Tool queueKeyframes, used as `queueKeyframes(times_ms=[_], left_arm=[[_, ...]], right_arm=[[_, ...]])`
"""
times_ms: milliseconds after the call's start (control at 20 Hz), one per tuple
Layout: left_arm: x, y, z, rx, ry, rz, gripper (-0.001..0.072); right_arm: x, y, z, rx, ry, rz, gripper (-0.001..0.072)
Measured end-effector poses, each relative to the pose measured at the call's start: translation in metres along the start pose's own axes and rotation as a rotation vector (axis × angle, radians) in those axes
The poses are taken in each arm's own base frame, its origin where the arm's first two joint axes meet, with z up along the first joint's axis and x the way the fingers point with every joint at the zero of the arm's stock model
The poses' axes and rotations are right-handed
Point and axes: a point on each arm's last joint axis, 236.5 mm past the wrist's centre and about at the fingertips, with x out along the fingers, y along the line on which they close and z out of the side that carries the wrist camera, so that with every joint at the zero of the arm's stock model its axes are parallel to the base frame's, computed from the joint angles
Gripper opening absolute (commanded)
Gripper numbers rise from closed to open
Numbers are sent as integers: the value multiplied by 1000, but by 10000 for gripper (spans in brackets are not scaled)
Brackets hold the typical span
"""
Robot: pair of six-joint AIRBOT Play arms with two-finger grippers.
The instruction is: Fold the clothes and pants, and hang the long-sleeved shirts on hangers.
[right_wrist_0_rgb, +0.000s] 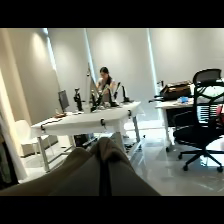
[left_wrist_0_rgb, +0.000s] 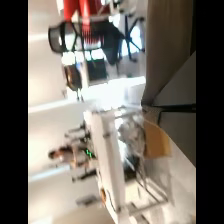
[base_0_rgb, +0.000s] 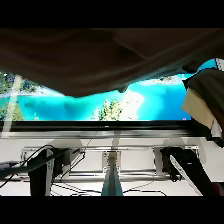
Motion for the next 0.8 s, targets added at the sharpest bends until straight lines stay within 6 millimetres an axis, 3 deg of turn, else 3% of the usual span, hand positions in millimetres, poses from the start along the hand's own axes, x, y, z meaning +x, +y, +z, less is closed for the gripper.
queueKeyframes(times_ms=[100,200,400,500,650,800], left_arm=[[0,14,-16,-11,49,59,13],[12,19,-48,-60,134,55,12],[56,12,-162,-223,414,-61,12],[82,-6,-233,-282,570,-157,12],[115,-48,-325,-357,752,-296,12],[144,-87,-398,-394,846,-352,12]], right_arm=[[0,1,-14,15,67,5,11],[8,-1,-43,25,175,-1,12],[49,-19,-136,28,453,-46,12],[76,-38,-194,4,593,-89,12],[111,-67,-290,-35,776,-144,12],[132,-93,-374,-52,899,-182,12]])
